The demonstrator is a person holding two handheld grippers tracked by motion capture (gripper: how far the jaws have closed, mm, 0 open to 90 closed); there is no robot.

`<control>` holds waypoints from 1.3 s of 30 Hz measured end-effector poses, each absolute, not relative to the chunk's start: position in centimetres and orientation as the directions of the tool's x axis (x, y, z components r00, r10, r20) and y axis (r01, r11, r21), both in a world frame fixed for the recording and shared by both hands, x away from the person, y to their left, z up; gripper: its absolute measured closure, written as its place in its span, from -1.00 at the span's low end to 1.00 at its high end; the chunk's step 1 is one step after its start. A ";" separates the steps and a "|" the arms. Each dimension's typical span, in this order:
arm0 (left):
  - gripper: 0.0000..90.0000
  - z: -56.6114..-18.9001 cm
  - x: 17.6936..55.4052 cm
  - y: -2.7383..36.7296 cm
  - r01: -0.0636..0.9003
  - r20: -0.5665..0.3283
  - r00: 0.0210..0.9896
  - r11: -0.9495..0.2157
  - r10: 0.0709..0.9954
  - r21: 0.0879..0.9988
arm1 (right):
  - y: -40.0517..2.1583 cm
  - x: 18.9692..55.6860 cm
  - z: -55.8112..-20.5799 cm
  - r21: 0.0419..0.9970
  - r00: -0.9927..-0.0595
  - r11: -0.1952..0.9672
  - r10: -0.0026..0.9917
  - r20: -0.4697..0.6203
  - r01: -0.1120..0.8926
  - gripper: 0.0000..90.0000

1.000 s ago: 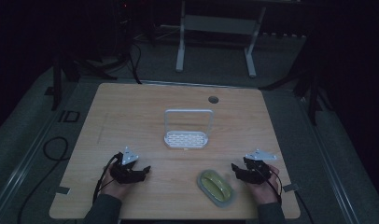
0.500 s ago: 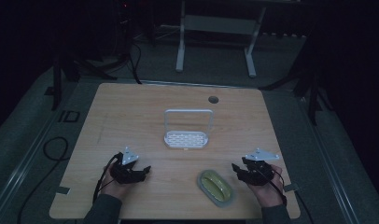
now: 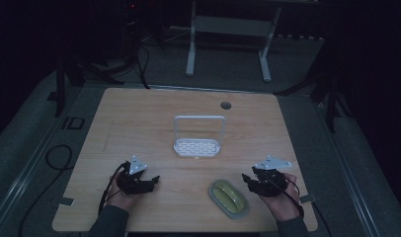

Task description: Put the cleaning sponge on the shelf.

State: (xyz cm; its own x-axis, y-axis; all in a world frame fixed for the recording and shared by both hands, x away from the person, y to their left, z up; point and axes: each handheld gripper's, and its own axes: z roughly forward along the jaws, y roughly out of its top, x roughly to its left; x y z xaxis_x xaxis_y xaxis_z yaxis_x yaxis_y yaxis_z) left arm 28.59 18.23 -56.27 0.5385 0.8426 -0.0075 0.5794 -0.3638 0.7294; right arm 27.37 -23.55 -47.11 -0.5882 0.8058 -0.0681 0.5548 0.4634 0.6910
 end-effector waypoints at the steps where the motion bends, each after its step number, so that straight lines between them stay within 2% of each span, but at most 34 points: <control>1: -0.38 -56.3 28.6 18.2 0.579 -0.007 0.539 -0.364 0.842 0.729 | -23.4 27.3 -47.1 0.689 -0.588 0.468 0.805 -0.075 0.554 0.17; 4: -0.38 -56.3 28.6 18.2 0.580 -0.008 0.539 -0.364 0.843 0.729 | -23.2 27.2 -47.0 0.685 -0.596 0.477 0.799 -0.078 0.551 0.25; 15: -0.39 -56.3 28.6 18.2 0.579 -0.007 0.539 -0.365 0.842 0.729 | -22.1 27.0 -46.9 0.666 -0.608 0.493 0.790 -0.074 0.560 0.30; 26: -0.39 -56.3 28.6 18.2 0.579 -0.007 0.539 -0.364 0.842 0.729 | -21.6 26.9 -46.5 0.634 -0.592 0.467 0.806 -0.018 0.617 0.25; 39: -0.39 -56.3 28.6 18.2 0.580 -0.008 0.539 -0.364 0.842 0.729 | -20.6 27.0 -46.4 0.593 -0.619 0.502 0.786 -0.009 0.629 0.28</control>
State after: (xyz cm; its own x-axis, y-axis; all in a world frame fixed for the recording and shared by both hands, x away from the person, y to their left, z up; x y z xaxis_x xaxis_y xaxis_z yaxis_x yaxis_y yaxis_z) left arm 28.59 18.23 -56.27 0.5392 0.8422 -0.0078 0.5796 -0.3644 0.7289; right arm 27.04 -20.56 -46.42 -0.6185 0.7857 -0.0087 0.6295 0.5022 0.5929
